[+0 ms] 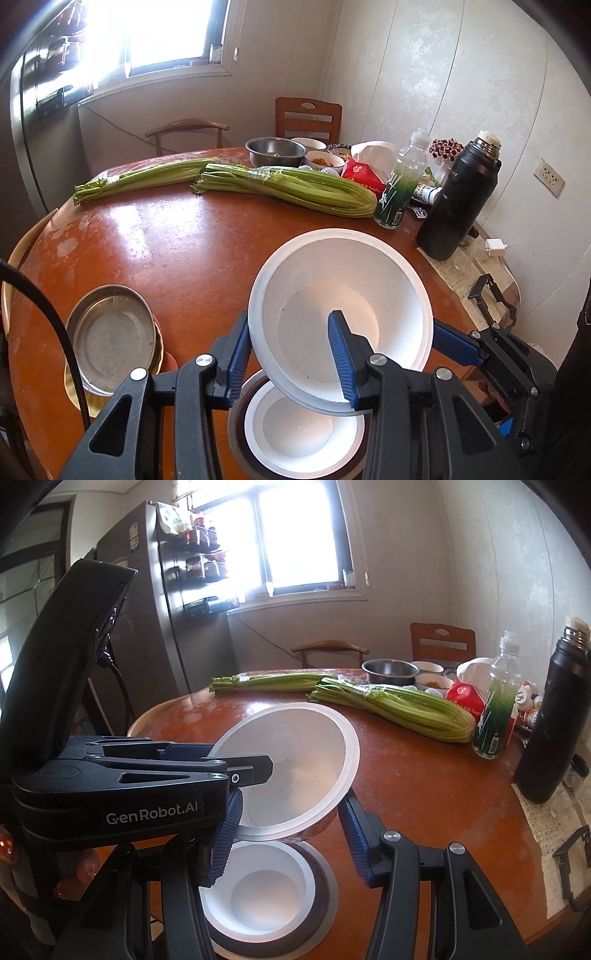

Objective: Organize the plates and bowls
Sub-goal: 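Carry the smaller white bowl with the left tool over the bowl stack and lower it, then lower the smaller white bowl into the white bowl inside the steel bowl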

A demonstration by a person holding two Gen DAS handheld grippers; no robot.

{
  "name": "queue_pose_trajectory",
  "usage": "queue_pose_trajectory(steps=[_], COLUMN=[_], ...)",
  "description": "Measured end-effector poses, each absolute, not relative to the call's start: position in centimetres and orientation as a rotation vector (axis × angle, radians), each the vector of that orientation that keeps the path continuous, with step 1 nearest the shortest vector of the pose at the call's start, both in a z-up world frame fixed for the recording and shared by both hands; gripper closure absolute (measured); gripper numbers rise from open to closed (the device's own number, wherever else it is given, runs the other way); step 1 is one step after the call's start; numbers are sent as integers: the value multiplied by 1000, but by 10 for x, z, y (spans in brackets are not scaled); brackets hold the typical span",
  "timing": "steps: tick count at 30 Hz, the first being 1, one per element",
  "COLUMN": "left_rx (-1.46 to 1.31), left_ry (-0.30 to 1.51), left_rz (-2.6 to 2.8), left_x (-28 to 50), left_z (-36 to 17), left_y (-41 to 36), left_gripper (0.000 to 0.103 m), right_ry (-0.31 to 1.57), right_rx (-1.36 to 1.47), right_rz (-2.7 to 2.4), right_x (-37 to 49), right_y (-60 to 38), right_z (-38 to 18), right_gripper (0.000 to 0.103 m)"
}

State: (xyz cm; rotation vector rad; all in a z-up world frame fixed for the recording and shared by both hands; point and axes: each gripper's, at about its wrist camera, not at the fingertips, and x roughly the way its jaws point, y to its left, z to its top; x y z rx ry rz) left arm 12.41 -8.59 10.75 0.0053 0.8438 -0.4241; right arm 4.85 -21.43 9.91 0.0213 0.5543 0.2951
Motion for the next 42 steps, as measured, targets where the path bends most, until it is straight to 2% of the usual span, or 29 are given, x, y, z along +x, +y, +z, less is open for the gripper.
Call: queue_pose_trajectory(steps=[15,42], left_rx=[-13,-22], left_ry=[805,912], left_rz=[-408,-398], left_x=[86,83], left_z=[115,51], left_y=[-64,-69], left_gripper=[62,62], right_ry=[531,661], right_rx=[-28,-33], right_rz=[314,312], right_x=[17,15], right_y=[-195,-191], right_z=[106,50], right_gripper=[47,47])
